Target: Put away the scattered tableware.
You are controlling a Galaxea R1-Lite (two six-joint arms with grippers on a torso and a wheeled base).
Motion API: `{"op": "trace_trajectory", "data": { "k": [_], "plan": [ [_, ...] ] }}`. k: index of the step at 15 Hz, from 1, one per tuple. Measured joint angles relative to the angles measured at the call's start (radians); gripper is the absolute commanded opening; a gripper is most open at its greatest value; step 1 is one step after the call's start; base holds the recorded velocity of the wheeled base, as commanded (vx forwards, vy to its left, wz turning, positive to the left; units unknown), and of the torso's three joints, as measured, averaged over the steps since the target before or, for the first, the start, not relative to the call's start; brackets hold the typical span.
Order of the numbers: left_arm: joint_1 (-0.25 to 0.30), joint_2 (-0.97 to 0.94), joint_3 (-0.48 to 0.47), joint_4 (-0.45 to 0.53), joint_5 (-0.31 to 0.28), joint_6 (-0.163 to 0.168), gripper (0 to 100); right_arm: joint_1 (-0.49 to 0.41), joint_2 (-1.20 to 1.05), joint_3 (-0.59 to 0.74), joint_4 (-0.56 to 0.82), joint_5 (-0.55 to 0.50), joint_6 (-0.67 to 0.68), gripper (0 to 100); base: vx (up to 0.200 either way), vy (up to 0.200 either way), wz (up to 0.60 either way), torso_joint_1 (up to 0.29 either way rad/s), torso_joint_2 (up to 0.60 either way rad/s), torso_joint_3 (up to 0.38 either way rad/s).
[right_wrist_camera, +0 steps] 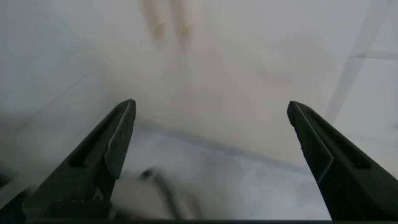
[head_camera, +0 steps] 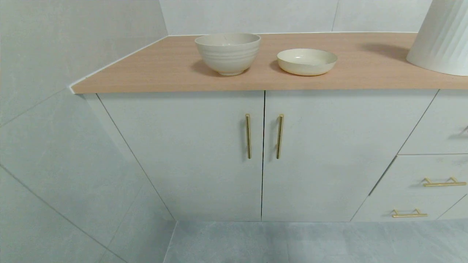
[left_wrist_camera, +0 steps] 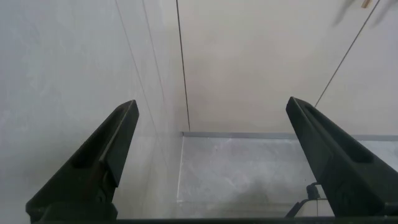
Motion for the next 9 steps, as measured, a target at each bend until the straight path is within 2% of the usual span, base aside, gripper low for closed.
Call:
{"op": "trace_trajectory", "data": {
  "k": [2,4,9],
  "plan": [
    [0.000,0.000,0.000,0.000,0.000,0.000,100,0.016,0.153,-0.031,0.011,0.095,-0.018,100,0.000,0.000,0.00,0.000,0.00,0.000],
    [0.000,0.000,0.000,0.000,0.000,0.000,100,0.065,0.330,-0.075,-0.021,0.142,-0.034,100,0.000,0.000,0.00,0.000,0.00,0.000],
    [0.000,0.000,0.000,0.000,0.000,0.000,100,0.298,0.876,-0.264,-0.245,0.180,-0.016,100,0.000,0.000,0.00,0.000,0.00,0.000]
  ]
}}
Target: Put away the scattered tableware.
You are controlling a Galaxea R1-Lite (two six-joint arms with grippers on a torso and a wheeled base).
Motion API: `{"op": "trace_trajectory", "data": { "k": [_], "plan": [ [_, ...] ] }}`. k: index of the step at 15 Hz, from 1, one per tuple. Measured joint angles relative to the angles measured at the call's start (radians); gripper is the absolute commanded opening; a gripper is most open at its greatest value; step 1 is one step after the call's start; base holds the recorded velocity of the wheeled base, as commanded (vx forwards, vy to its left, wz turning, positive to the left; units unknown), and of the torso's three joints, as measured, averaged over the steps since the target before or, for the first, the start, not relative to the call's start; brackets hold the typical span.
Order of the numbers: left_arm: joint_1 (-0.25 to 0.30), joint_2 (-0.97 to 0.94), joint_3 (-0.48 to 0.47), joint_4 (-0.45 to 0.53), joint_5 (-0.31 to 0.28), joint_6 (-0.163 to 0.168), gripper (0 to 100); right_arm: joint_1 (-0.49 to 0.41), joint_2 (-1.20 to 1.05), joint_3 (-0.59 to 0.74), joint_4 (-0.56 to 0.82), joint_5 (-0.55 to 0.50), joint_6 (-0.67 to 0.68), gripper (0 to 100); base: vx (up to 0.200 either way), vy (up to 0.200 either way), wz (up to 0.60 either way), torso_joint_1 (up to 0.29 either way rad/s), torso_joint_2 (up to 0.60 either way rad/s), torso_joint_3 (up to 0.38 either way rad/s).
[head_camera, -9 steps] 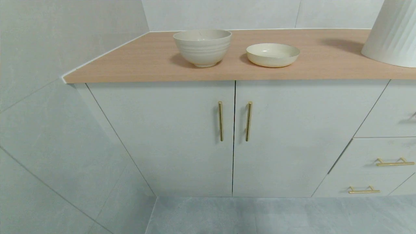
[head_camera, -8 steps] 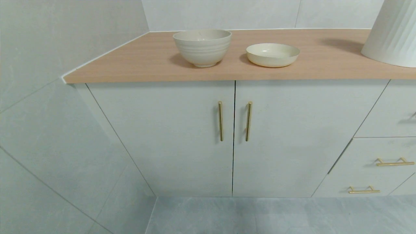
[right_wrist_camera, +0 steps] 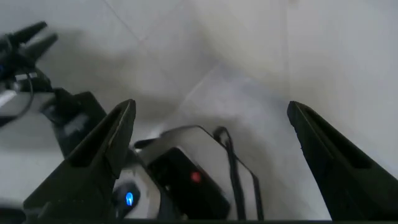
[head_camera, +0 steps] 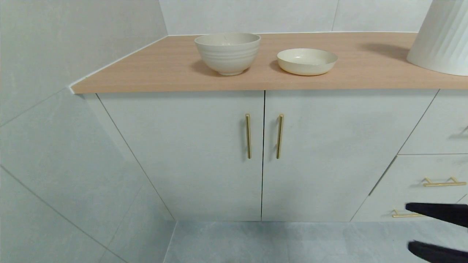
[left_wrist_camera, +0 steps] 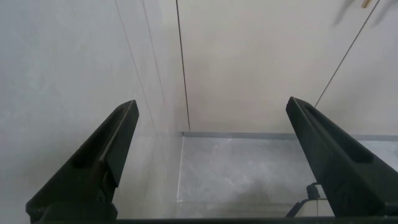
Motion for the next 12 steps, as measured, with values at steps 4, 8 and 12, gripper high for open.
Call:
{"op": "trace_trajectory", "data": {
  "k": [4,8,12],
  "plan": [
    [0.000,0.000,0.000,0.000,0.000,0.000,100,0.105,0.425,-0.260,-0.220,0.007,0.061,100,0.000,0.000,0.00,0.000,0.00,0.000],
    [0.000,0.000,0.000,0.000,0.000,0.000,100,0.146,0.715,-0.480,-0.366,-0.048,0.081,100,0.000,0.000,0.00,0.000,0.00,0.000],
    [0.000,0.000,0.000,0.000,0.000,0.000,100,0.177,0.867,-0.521,-0.492,-0.193,0.087,100,0.000,0.000,0.00,0.000,0.00,0.000]
  ]
}}
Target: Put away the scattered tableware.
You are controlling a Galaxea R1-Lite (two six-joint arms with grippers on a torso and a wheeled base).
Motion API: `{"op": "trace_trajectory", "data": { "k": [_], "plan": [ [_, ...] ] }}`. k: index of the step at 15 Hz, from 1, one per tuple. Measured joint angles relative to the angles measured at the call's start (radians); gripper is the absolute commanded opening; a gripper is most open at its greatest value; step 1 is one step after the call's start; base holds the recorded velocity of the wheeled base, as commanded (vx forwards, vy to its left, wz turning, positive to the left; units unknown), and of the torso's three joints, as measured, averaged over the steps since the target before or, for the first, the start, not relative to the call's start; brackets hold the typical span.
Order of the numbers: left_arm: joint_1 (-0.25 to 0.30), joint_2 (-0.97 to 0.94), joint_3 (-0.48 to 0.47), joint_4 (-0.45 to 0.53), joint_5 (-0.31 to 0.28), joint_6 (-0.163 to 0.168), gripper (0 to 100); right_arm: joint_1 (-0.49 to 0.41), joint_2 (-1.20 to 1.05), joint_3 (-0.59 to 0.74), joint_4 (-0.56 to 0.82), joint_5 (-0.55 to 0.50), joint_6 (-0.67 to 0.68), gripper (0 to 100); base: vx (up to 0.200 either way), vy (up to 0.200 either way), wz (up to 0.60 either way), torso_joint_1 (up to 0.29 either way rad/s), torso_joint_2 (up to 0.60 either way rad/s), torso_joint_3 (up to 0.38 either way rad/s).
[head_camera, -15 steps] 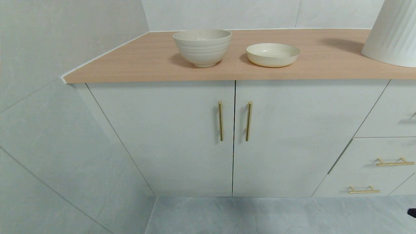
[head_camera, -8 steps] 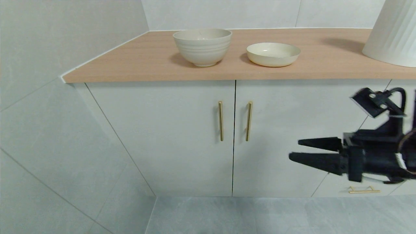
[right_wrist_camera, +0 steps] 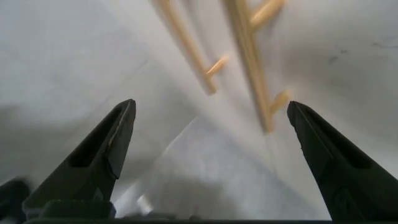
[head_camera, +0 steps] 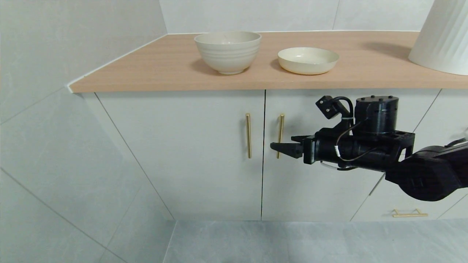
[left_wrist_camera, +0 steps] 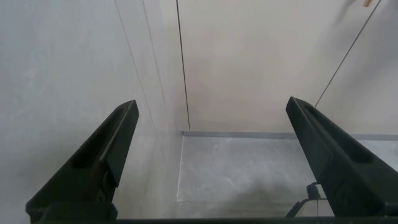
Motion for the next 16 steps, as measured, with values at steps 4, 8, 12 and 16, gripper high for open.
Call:
{"op": "trace_trajectory", "data": {
  "k": [4,8,12,16],
  "plan": [
    [0.000,0.000,0.000,0.000,0.000,0.000,100,0.017,0.077,-0.010,-0.138,-0.034,0.090,100,0.000,0.000,0.00,0.000,0.00,0.000],
    [0.000,0.000,0.000,0.000,0.000,0.000,100,0.038,0.113,-0.012,-0.212,-0.036,0.145,100,0.000,0.000,0.00,0.000,0.00,0.000],
    [0.000,0.000,0.000,0.000,0.000,0.000,100,0.051,0.129,-0.014,-0.270,-0.037,0.193,100,0.000,0.000,0.00,0.000,0.00,0.000],
    [0.000,0.000,0.000,0.000,0.000,0.000,100,0.074,0.125,0.001,-0.273,-0.036,0.249,100,0.000,0.000,0.00,0.000,0.00,0.000]
  ]
}}
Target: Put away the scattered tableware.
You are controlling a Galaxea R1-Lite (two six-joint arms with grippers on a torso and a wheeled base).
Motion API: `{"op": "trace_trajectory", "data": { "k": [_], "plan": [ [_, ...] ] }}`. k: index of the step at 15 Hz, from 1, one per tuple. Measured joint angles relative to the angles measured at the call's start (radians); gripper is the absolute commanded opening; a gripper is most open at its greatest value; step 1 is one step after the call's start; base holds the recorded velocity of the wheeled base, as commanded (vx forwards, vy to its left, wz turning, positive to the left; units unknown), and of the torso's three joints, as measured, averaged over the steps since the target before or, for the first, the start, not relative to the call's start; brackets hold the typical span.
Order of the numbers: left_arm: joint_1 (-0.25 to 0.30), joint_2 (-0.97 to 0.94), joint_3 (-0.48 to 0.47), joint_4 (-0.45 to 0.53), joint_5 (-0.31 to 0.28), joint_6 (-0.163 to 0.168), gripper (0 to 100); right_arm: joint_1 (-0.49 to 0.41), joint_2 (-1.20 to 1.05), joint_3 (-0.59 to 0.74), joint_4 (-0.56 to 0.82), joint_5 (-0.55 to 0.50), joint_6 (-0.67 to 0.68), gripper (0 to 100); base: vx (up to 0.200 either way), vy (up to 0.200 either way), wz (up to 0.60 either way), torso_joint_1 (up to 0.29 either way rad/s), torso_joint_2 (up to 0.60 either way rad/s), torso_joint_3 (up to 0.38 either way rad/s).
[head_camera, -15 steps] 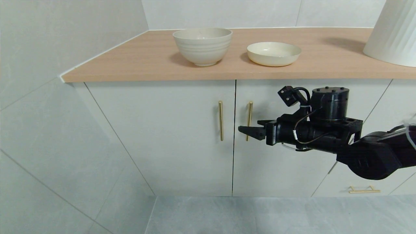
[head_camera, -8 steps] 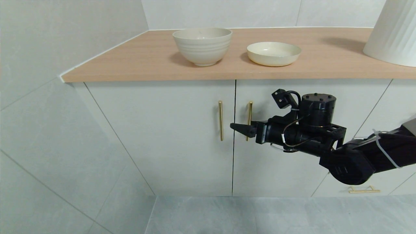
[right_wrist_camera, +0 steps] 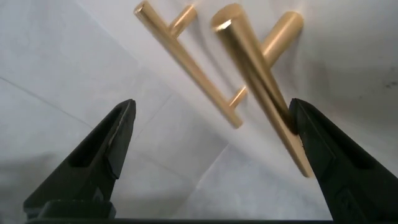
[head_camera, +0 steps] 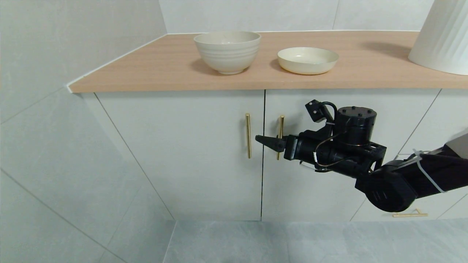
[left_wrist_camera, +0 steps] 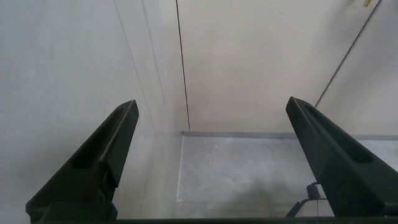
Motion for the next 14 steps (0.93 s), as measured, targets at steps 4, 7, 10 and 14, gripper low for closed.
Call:
{"op": "trace_trajectory", "data": {
  "k": [4,7,10,14],
  "plan": [
    [0.000,0.000,0.000,0.000,0.000,0.000,100,0.048,-0.037,0.081,-0.004,0.024,0.008,100,0.000,0.000,0.00,0.000,0.00,0.000],
    [0.000,0.000,0.000,0.000,0.000,0.000,100,0.080,-0.096,0.155,0.002,0.024,0.009,100,0.000,0.000,0.00,0.000,0.00,0.000],
    [0.000,0.000,0.000,0.000,0.000,0.000,100,0.108,-0.186,0.276,0.001,0.033,0.011,100,0.000,0.000,0.00,0.000,0.00,0.000],
    [0.000,0.000,0.000,0.000,0.000,0.000,100,0.143,-0.323,0.445,0.003,0.063,0.017,100,0.000,0.000,0.00,0.000,0.00,0.000]
  ]
}}
